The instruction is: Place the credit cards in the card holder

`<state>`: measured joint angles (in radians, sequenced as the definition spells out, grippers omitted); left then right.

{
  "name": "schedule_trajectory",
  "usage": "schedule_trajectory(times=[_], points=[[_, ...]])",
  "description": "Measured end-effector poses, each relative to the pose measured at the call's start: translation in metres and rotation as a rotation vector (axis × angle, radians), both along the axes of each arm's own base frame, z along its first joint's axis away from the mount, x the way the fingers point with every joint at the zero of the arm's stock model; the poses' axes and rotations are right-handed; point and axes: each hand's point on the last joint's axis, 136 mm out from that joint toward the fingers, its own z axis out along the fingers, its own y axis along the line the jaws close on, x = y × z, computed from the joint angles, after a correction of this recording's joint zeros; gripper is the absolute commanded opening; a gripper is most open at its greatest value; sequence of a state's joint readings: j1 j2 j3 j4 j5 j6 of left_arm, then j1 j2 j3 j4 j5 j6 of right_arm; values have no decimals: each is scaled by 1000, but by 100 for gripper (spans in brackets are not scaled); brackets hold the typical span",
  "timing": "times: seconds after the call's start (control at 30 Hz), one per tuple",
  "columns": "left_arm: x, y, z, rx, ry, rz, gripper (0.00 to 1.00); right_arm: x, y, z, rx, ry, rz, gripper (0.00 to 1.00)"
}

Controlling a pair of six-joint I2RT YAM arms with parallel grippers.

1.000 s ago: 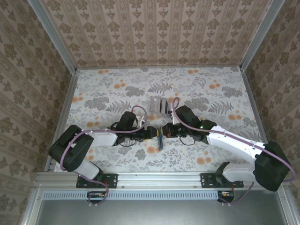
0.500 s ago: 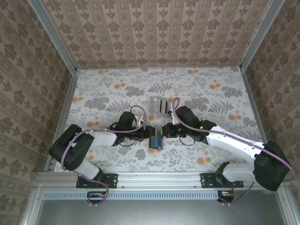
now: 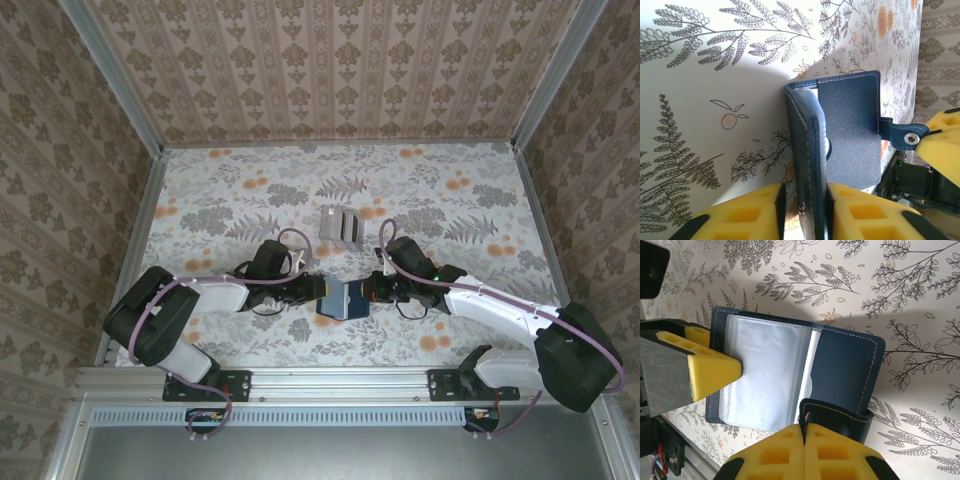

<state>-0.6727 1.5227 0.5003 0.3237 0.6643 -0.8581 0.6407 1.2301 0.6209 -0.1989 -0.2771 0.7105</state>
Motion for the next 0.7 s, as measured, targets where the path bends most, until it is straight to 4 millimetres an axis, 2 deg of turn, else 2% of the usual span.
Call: schedule_trajectory(times=[0.03,0.07,0.13,0.23,0.43,0.6,0.7], points=[[0,0,0,0,0,0,29,0,0,0,2,-3,1,0],[0,0,0,0,-1,-1,35,1,1,1,4,-6,1,0],[0,0,0,0,-9,-6,57,2,0,1,3,-13,0,0],[2,-1,2,9,-11,-8,60,3,-1,-2,-8,-19,2,0],[4,-2,13,8,-39,-18,43,3,-4,-19,-49,2,1,0],[5,-1,17,16,-61,-34,24,6,-8,-22,-73,-12,-14,0],[5,-2,18,17,-68,-40,19,7,-9,-24,-79,-14,-15,0]])
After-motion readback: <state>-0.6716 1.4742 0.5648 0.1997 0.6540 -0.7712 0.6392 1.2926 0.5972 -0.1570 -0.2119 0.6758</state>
